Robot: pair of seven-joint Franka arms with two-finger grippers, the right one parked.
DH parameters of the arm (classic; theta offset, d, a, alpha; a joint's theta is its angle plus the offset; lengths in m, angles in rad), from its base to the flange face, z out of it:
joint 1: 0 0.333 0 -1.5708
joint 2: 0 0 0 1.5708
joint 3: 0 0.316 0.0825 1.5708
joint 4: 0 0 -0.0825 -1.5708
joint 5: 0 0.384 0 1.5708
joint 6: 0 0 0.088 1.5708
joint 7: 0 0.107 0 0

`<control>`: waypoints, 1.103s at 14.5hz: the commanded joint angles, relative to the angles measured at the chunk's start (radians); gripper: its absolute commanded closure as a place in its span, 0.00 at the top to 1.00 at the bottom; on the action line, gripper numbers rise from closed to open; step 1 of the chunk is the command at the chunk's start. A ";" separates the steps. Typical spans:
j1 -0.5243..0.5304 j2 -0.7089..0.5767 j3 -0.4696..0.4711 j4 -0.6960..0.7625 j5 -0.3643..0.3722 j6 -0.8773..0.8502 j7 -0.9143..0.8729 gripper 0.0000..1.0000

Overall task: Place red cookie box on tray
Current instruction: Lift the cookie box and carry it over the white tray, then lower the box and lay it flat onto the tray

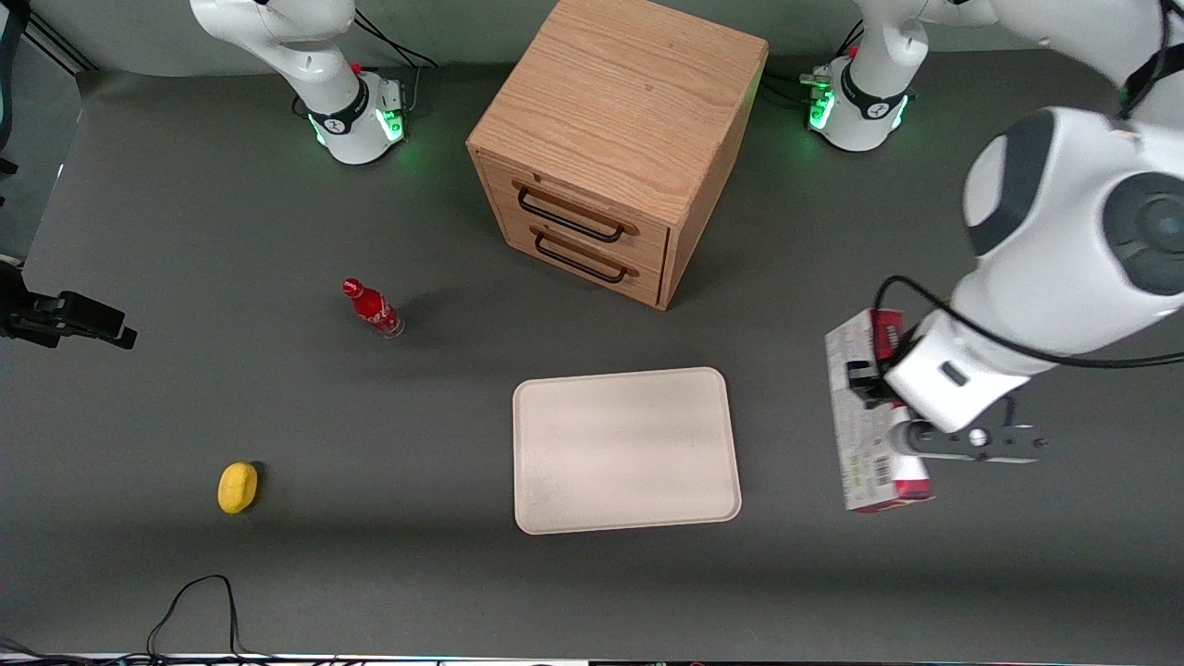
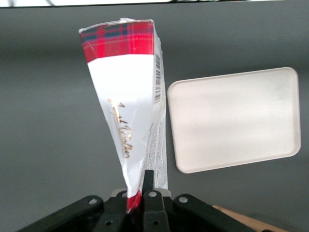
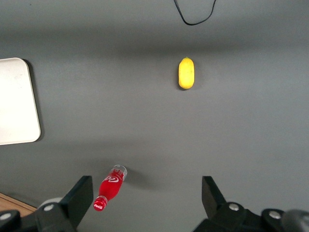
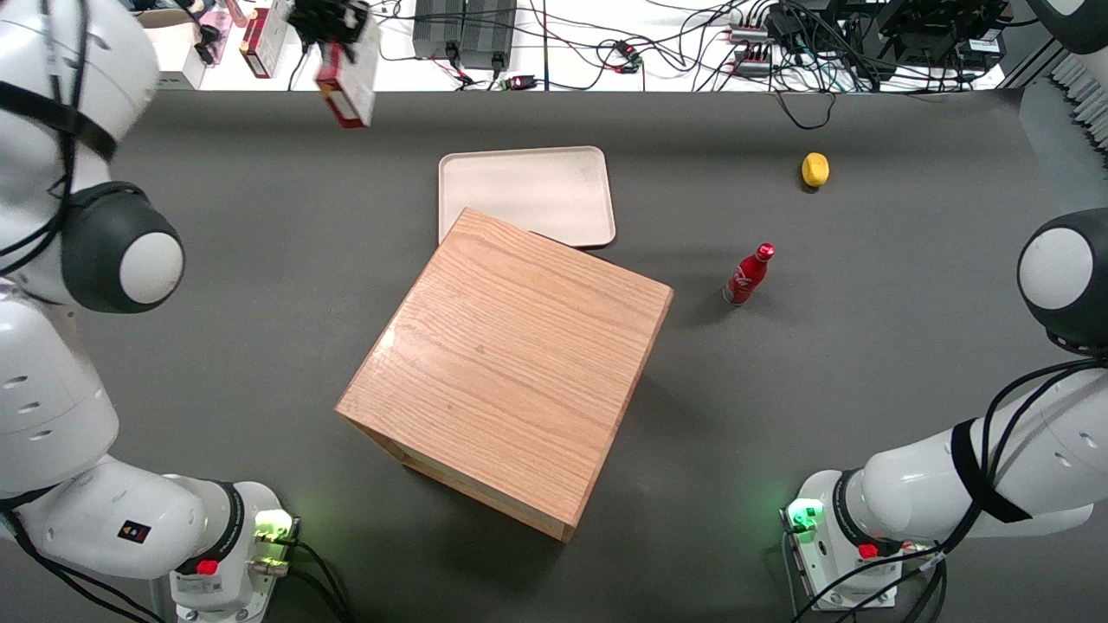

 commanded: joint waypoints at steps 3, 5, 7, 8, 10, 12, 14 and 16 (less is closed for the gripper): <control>-0.057 0.132 -0.025 0.026 -0.010 0.090 -0.129 0.00; -0.077 0.175 -0.031 0.017 -0.002 0.110 -0.158 0.00; -0.086 0.213 -0.033 -0.015 0.001 0.177 -0.195 0.00; -0.087 0.230 -0.033 -0.042 0.000 0.225 -0.197 0.00; -0.092 0.265 -0.033 -0.085 0.001 0.290 -0.198 0.00; -0.100 0.296 -0.033 -0.086 0.001 0.299 -0.206 0.00; -0.106 0.316 -0.033 -0.089 0.000 0.325 -0.241 0.00; -0.116 0.327 -0.033 -0.089 0.000 0.328 -0.249 0.00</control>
